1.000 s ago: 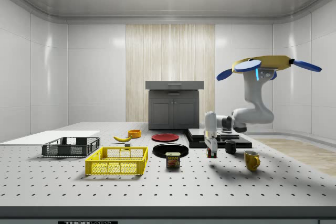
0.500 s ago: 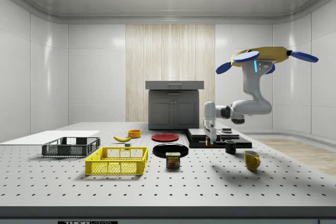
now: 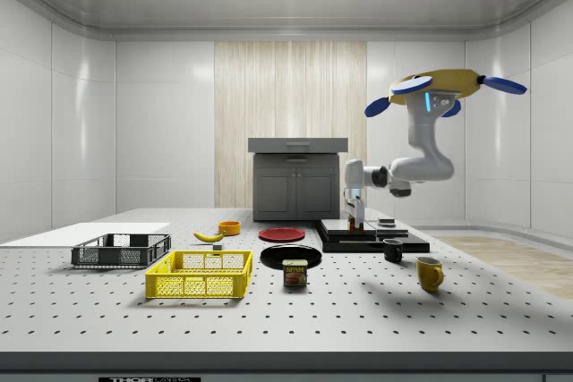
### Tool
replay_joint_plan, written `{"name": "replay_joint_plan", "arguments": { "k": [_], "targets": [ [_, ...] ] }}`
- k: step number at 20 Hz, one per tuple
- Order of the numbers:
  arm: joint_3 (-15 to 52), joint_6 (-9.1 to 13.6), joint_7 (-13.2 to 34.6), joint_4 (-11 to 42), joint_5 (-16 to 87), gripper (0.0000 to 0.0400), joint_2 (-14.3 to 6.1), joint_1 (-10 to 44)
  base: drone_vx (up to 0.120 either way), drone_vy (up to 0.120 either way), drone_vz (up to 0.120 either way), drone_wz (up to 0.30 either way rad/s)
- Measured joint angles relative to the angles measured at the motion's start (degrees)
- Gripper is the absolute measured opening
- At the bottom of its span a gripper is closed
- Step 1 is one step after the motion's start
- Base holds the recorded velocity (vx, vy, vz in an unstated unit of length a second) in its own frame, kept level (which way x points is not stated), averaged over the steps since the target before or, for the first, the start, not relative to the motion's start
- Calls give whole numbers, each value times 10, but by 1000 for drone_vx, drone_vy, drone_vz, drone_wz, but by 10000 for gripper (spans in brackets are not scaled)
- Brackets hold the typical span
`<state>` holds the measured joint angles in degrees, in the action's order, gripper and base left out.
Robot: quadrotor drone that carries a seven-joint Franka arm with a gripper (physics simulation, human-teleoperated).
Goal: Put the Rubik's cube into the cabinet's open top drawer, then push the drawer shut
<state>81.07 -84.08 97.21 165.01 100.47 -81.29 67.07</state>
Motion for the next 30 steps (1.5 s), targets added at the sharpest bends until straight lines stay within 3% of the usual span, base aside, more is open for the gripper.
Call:
{"name": "replay_joint_plan", "arguments": {
  "k": [23, 30],
  "targets": [
    [6, -36, 5, -1, -16, 320, -39, 6, 0, -120, 120, 0],
    [8, -45, 6, -2, -20, 320, -49, 8, 109, -120, 120, 0]
  ]
}}
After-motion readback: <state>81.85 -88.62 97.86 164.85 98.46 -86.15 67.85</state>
